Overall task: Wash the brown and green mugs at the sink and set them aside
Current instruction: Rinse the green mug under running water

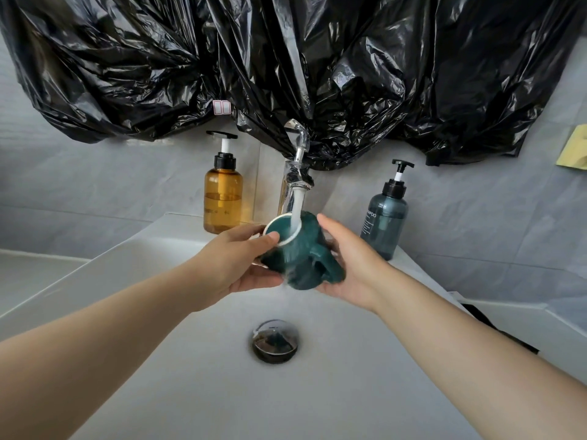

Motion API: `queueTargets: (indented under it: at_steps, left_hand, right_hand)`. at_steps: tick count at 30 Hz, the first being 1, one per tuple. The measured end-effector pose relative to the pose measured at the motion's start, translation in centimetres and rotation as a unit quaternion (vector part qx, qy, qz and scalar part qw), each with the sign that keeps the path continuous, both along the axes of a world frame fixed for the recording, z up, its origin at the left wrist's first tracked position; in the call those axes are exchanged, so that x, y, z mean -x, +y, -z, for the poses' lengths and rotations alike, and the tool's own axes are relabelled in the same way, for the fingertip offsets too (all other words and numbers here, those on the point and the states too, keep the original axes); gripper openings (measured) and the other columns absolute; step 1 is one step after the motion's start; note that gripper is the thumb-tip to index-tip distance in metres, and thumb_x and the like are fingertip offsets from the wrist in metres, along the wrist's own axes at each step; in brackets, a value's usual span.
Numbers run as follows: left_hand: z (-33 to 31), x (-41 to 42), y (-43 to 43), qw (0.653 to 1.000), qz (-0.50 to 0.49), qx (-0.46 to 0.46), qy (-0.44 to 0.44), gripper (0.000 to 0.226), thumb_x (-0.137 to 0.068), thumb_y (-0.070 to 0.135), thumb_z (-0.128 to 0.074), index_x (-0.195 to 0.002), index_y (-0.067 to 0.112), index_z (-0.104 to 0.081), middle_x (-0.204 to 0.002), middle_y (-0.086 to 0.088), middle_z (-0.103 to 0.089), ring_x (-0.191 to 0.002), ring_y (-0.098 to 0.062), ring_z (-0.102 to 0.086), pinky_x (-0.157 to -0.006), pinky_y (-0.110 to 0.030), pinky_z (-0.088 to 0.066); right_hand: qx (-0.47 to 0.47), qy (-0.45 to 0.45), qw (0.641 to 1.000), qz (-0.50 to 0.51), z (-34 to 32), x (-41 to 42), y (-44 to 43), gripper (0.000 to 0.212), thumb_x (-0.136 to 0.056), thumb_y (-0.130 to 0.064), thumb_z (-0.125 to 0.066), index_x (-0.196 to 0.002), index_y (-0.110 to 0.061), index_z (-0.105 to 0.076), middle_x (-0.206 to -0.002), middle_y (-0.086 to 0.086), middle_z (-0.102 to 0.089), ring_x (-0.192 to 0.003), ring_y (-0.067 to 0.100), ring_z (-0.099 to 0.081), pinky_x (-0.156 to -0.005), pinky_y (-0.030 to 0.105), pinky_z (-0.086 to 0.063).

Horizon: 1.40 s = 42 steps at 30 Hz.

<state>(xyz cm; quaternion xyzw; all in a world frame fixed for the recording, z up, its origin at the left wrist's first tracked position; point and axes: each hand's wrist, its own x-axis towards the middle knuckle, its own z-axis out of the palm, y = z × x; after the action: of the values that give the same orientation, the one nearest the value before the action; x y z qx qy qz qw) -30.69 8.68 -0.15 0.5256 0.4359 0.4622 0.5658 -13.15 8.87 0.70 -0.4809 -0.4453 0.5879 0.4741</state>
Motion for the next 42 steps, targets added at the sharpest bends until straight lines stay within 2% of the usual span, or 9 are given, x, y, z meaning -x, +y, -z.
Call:
queueTargets:
  at_steps: [9,15,18,21,25,29,32,37,42]
  left_hand:
    - [-0.5,-0.1,-0.1,0.994,0.001,-0.107,0.037,0.040,-0.092,0.010,-0.065,-0.130,0.022,-0.061,-0.083,-0.008,-0.062,-0.068,-0.024,-0.072,-0.074,-0.035,-0.063]
    - [-0.4,0.4,0.1,0.972,0.001,-0.181,0.153,0.060,-0.082,0.032,-0.076,-0.137,0.033,-0.053,-0.119,0.001,-0.059,-0.101,-0.017,-0.066,-0.081,-0.027,-0.060]
    - [-0.2,0.7,0.0,0.957,-0.016,-0.202,0.208,0.077,-0.073,0.036,-0.082,-0.141,0.034,-0.046,-0.123,0.006,-0.058,-0.095,-0.011,-0.067,-0.074,-0.020,-0.058]
    - [-0.2,0.9,0.2,0.968,-0.022,-0.186,0.167,0.058,-0.079,0.042,-0.075,-0.131,0.034,-0.053,-0.115,0.003,-0.064,-0.096,-0.015,-0.069,-0.082,-0.031,-0.061]
    - [0.1,0.6,0.4,0.994,-0.013,-0.064,0.082,0.043,-0.087,0.056,-0.059,-0.119,0.027,-0.058,-0.108,-0.008,-0.067,-0.089,-0.025,-0.073,-0.085,-0.040,-0.060]
    - [0.4,0.4,0.4,0.997,-0.025,0.018,0.065,0.042,-0.087,0.065,-0.051,-0.095,0.024,-0.056,-0.093,-0.013,-0.066,-0.076,-0.024,-0.070,-0.072,-0.035,-0.061]
    - [0.6,0.5,0.4,0.994,-0.036,0.071,0.081,0.054,-0.085,0.070,-0.048,-0.095,0.017,-0.054,-0.088,-0.017,-0.064,-0.067,-0.022,-0.067,-0.061,-0.030,-0.061]
    - [0.7,0.9,0.5,0.988,-0.005,0.073,0.136,0.092,-0.060,0.087,-0.053,-0.114,0.012,-0.057,-0.073,-0.010,-0.059,-0.056,-0.015,-0.055,-0.052,-0.024,-0.053]
    - [0.3,1.2,0.5,0.984,0.021,-0.007,0.178,0.097,-0.047,0.091,-0.060,-0.112,0.019,-0.064,-0.087,0.002,-0.061,-0.077,-0.013,-0.059,-0.070,-0.025,-0.055]
  right_hand:
    - [0.036,0.011,0.999,-0.010,1.0,-0.6,-0.1,0.052,-0.075,-0.060,-0.068,-0.109,-0.019,-0.068,-0.110,0.013,-0.071,-0.098,0.030,-0.069,-0.083,0.043,-0.058]
    - [0.049,0.038,0.998,-0.017,1.2,-0.5,0.5,0.061,-0.078,-0.063,-0.066,-0.121,-0.021,-0.065,-0.118,0.017,-0.068,-0.103,0.035,-0.067,-0.079,0.045,-0.059]
    - [0.033,0.058,0.997,-0.045,0.8,-0.7,0.5,0.052,-0.089,-0.060,-0.053,-0.120,-0.020,-0.065,-0.116,0.018,-0.069,-0.105,0.035,-0.066,-0.084,0.046,-0.057]
    - [-0.002,0.049,0.996,-0.070,0.0,-1.0,0.5,0.054,-0.096,-0.057,-0.040,-0.123,-0.016,-0.064,-0.114,0.018,-0.071,-0.106,0.034,-0.067,-0.091,0.048,-0.055]
    - [-0.098,-0.152,0.976,-0.118,-0.8,-1.5,0.3,0.081,-0.078,-0.077,-0.035,-0.122,-0.014,-0.061,-0.100,0.012,-0.072,-0.087,0.023,-0.070,-0.089,0.042,-0.056]
    - [-0.196,-0.363,0.906,-0.091,-0.8,-2.0,-0.7,0.045,-0.083,-0.074,-0.034,-0.085,-0.039,-0.063,-0.060,0.003,-0.065,-0.055,0.017,-0.054,-0.068,0.036,-0.054]
    - [-0.240,-0.434,0.868,-0.042,-0.3,-2.2,-0.2,0.054,-0.085,-0.074,-0.031,-0.055,-0.043,-0.065,-0.055,-0.004,-0.062,-0.055,0.015,-0.058,-0.075,0.035,-0.054]
    - [-0.166,-0.300,0.939,-0.022,0.8,-1.5,0.5,0.047,-0.091,-0.069,-0.034,-0.109,-0.036,-0.061,-0.099,0.005,-0.070,-0.069,0.024,-0.073,-0.061,0.034,-0.060]
    - [-0.113,-0.238,0.965,-0.007,0.2,-1.2,0.3,0.060,-0.095,-0.065,-0.032,-0.099,-0.013,-0.060,-0.054,0.009,-0.063,-0.040,0.014,-0.055,-0.039,0.020,-0.043]
